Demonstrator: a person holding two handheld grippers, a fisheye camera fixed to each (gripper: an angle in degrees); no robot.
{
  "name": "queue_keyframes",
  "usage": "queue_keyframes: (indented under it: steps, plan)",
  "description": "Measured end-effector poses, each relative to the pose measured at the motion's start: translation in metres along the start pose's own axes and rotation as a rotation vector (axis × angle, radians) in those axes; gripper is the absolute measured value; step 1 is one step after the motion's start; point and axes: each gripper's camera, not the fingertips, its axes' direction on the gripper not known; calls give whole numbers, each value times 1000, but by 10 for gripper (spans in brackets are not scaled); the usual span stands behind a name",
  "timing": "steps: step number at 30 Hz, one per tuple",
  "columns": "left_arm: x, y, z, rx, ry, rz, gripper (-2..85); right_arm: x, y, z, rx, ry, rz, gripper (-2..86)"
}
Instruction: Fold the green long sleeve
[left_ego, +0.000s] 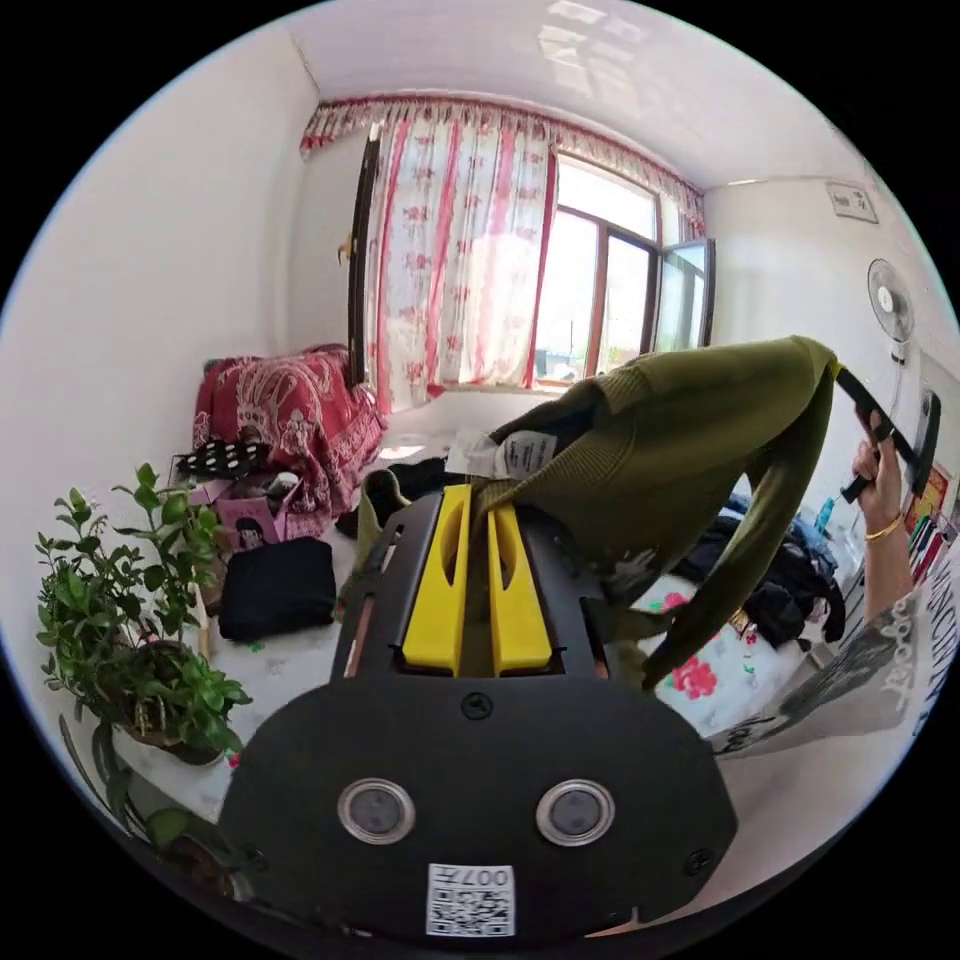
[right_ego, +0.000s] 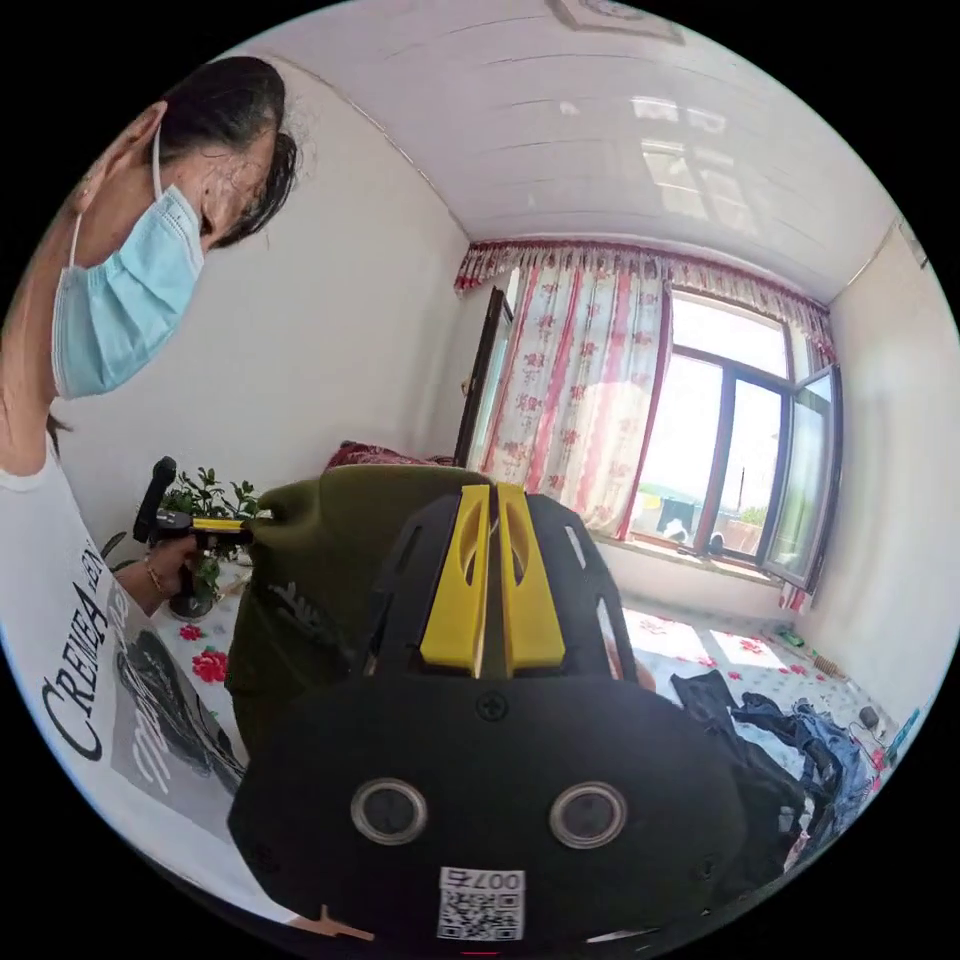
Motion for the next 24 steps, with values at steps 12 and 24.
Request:
queue_keyframes:
  steps: [12, 24]
  plan:
    - [105, -132, 2, 380, 2, 318, 22, 70, -54, -26, 175, 241, -10, 3]
    - [8, 77, 275, -551, 26, -79, 131, 172, 246, 215, -915, 139, 613, 95]
